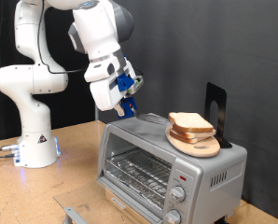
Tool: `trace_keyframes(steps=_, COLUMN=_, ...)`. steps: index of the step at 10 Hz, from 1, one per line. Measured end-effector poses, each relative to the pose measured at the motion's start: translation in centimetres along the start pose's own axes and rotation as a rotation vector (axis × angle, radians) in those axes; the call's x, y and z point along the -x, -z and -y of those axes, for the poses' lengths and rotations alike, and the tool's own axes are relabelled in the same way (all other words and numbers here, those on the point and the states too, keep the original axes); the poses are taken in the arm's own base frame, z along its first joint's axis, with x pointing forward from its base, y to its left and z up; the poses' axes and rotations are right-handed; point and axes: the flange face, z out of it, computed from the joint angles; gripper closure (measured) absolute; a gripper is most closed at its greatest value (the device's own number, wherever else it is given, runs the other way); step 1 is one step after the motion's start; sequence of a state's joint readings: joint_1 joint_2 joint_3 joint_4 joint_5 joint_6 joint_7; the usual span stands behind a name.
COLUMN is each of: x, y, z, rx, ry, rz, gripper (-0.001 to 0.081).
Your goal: Make a piece of toast with the oven
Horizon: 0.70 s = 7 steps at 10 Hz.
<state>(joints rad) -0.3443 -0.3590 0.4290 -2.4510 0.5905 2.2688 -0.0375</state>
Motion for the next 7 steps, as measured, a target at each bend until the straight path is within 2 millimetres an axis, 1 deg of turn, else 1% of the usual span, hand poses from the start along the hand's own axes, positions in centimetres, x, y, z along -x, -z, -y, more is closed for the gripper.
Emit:
trace_keyframes(steps=3, x=0.1, y=-0.1, z=0.6, rx=0.006, ry=0.010, rz=0.001, gripper=0.0413)
trace_keyframes(steps=7, x=0.4, y=-1.4, z=1.9, rx=0.023, ry=0.013, rz=0.004, gripper=0.0413)
